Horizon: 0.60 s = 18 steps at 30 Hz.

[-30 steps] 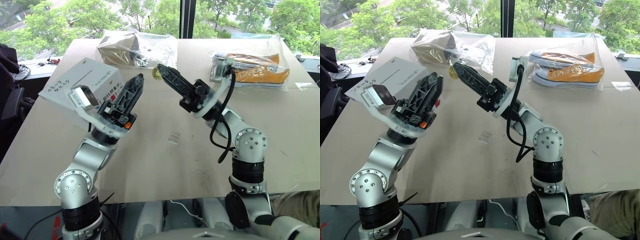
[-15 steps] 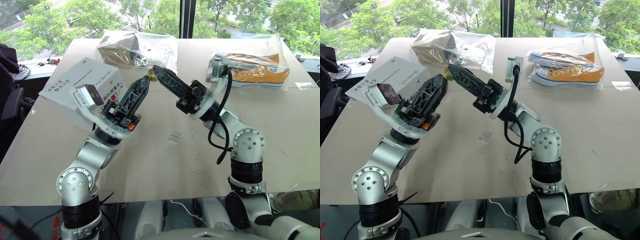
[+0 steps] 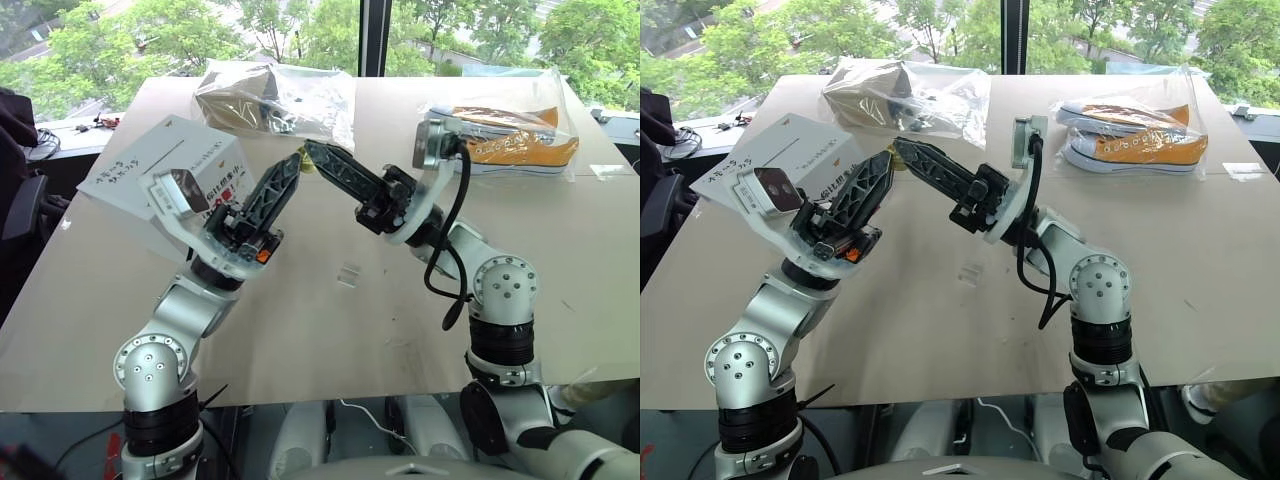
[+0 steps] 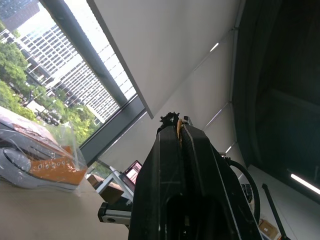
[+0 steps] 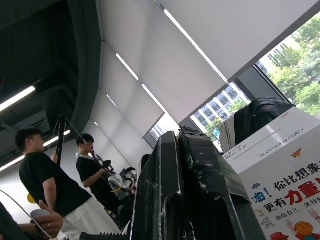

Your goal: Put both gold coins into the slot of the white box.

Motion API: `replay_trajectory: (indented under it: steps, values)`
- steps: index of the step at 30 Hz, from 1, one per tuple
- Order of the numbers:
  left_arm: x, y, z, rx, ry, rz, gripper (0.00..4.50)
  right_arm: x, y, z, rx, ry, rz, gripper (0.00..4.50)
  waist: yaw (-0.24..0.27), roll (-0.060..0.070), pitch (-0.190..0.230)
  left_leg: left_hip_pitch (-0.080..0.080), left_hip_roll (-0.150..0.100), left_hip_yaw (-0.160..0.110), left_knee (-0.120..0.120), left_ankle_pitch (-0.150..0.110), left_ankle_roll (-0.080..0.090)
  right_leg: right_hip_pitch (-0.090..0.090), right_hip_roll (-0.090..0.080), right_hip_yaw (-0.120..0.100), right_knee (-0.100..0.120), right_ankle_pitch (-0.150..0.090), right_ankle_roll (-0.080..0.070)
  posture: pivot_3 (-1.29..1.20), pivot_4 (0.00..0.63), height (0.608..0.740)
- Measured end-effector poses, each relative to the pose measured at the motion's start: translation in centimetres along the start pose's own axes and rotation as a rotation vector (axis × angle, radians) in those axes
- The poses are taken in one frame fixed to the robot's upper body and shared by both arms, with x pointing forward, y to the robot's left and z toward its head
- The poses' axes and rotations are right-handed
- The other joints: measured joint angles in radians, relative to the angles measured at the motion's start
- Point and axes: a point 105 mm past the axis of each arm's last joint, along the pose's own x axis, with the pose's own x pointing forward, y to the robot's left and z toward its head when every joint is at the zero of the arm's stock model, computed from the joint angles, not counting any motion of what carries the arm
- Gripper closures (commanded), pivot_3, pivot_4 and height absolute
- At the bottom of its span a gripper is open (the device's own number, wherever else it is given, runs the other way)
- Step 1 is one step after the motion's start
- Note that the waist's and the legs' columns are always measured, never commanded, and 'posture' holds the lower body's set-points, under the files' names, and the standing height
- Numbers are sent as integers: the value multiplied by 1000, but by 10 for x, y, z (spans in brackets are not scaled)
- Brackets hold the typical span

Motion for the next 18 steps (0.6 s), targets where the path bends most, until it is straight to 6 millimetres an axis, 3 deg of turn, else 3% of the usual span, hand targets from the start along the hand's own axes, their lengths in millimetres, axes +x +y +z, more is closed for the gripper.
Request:
replay_trajectory:
  steps: [3,6,7,8,11,15,18]
  values:
    - [0,0,-1,0,1,-1,4500,0,1,-1,4,3,6,3563,0,0,0,0,0,0,0,0,0,0,0,0,0,0,0,0,150,740]
    - [1,1,-5,-6,15,-1,4500,2,3,-3,9,11,22,2150,0,0,0,0,0,0,0,0,0,0,0,0,0,0,0,0,150,740]
    - [2,1,-6,-9,20,-1,4500,2,4,-4,11,13,25,1989,0,0,0,0,0,0,0,0,0,0,0,0,0,0,0,0,150,740]
    - [2,1,-7,-12,23,0,4500,2,4,-4,12,14,29,1393,0,0,0,0,0,0,0,0,0,0,0,0,0,0,0,0,150,740]
    - [2,1,-7,-9,19,6,4500,2,4,-3,11,8,28,327,0,0,0,0,0,0,0,0,0,0,0,0,0,0,0,0,150,740]
    - [3,0,5,76,32,18,4500,0,0,5,-5,-32,-1,327,0,0,0,0,0,0,0,0,0,0,1,0,0,0,0,0,150,740]
    - [10,-8,32,226,60,11,4500,-10,-7,11,-63,-12,-49,327,0,0,0,-1,0,-1,0,0,0,0,1,-1,-1,0,0,0,150,740]
